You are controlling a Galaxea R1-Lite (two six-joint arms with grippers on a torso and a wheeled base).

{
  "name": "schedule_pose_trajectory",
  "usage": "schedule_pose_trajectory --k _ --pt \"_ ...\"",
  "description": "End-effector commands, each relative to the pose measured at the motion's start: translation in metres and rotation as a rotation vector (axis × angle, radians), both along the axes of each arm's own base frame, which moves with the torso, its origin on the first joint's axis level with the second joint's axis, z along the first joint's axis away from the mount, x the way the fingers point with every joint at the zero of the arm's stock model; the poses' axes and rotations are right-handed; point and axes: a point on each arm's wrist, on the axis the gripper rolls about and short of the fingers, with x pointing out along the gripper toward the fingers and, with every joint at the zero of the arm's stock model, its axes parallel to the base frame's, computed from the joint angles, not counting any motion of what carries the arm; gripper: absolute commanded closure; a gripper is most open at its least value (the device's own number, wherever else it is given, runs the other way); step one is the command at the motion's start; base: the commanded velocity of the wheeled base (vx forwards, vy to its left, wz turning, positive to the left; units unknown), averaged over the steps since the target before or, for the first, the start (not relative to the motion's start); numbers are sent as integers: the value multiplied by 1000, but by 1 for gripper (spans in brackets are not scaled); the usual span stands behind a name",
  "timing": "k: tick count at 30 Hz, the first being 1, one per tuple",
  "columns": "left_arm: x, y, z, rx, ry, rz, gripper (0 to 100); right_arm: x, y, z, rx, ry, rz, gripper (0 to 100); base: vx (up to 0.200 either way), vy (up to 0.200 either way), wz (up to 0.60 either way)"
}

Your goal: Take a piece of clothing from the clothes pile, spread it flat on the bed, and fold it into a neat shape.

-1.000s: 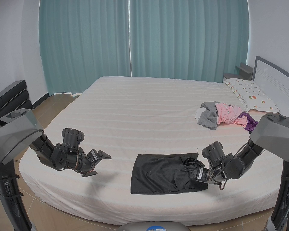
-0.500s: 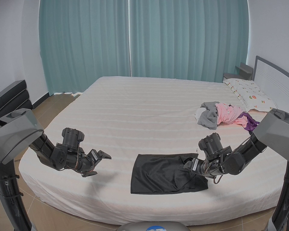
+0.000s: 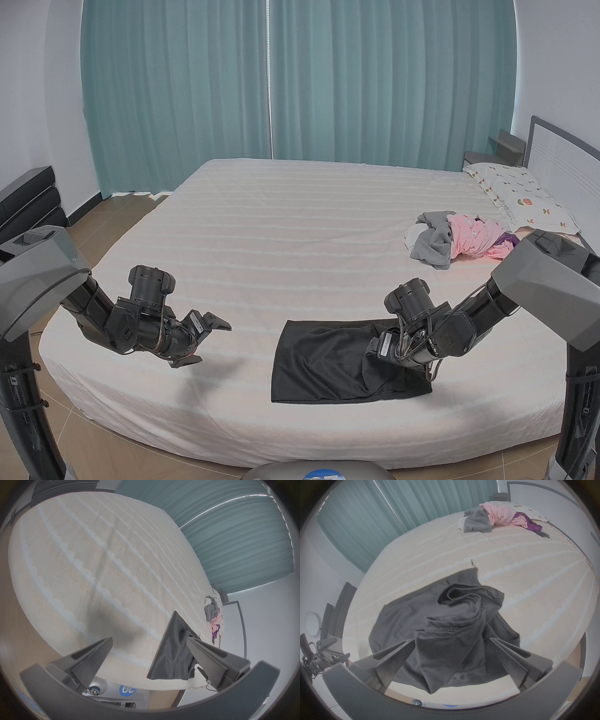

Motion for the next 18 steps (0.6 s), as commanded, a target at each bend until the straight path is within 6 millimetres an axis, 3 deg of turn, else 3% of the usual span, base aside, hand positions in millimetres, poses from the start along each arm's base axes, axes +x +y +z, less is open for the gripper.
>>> schedule_pose_trajectory --k 1,12,14,18 --pt "0 0 0 0 1 0 0 -1 -3 -9 -23 35 -1 0 0 0 0" --pt "0 0 -1 3 3 2 0 -17 -24 -4 -77 70 5 0 0 0 0" --pt "0 0 -1 3 3 2 0 -28 -40 2 -113 82 4 0 0 0 0" --pt "0 0 -1 3 3 2 0 -34 -51 14 -79 60 -21 0 0 0 0"
